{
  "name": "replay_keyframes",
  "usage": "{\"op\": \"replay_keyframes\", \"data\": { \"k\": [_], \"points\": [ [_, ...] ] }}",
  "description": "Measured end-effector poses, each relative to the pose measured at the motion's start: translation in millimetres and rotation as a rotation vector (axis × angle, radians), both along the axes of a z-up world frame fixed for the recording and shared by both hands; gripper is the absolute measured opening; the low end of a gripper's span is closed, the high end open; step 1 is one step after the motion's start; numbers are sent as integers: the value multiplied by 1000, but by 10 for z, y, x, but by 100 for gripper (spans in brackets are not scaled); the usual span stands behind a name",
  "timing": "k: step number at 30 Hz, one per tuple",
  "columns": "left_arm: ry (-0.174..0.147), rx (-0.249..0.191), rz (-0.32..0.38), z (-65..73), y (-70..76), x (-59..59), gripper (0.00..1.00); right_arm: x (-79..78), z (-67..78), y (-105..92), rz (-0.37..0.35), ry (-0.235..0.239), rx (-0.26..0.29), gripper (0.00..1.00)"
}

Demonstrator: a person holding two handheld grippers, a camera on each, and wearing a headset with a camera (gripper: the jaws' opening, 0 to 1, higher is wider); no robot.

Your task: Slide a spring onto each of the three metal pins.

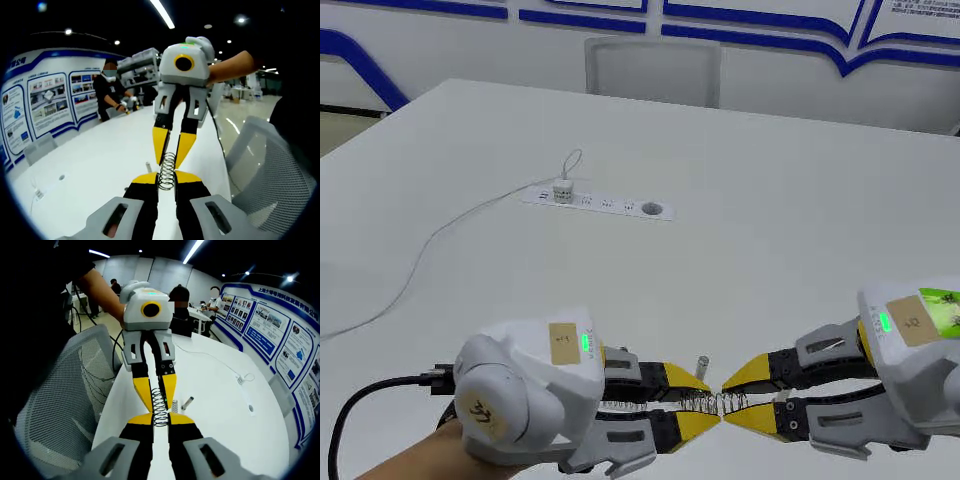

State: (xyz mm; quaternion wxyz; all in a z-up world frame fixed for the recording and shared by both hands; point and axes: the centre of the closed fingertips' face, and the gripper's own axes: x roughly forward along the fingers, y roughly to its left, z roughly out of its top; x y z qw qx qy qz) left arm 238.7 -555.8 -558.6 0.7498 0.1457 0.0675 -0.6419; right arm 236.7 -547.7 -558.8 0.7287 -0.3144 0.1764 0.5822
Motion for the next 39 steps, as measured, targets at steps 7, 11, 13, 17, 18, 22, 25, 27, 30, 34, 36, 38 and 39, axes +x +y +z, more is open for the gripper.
{"op": "replay_keyframes", "data": {
  "k": [7, 11, 13, 17, 18, 22, 25, 27, 30, 34, 36, 38, 39],
  "points": [
    [-24, -2, -18, 25, -9, -1, 10, 5, 27, -11, 8, -15, 2, 11],
    [-31, 1, -28, 34, -13, -1, 10, 20, 31, -25, -6, -2, 14, 12],
    [-30, -4, -30, 45, -19, -2, 10, 32, -1, -49, -9, -3, -3, 13],
    [-28, -12, -33, 64, -24, -4, 10, 33, -59, -73, -4, -3, -21, 13],
    [-33, -7, -40, 59, -25, -13, 10, 35, -38, -59, -3, -9, -6, 12],
    [-35, -7, -43, 60, -18, -15, 10, 17, -5, -59, -6, 17, 17, 11],
    [-45, 7, -47, 36, -22, -18, 10, 1, 29, -50, 2, 28, 27, 11],
    [-47, 16, -47, 16, -28, -18, 10, -8, 56, -40, 7, 34, 33, 11],
    [-54, 21, -47, 2, -30, -15, 10, -21, 106, -16, 9, 46, 58, 11],
    [-60, 27, -45, -3, -26, -10, 10, -44, 150, 23, 7, 69, 91, 11],
    [-61, 31, -44, -10, -22, -12, 10, -62, 191, 66, 4, 88, 129, 11],
    [-63, 29, -39, -9, -25, -17, 10, -63, 240, 106, -4, 101, 165, 11],
    [-66, 28, -37, -6, -27, -16, 10, -60, 250, 114, -6, 101, 170, 11]
  ]
}}
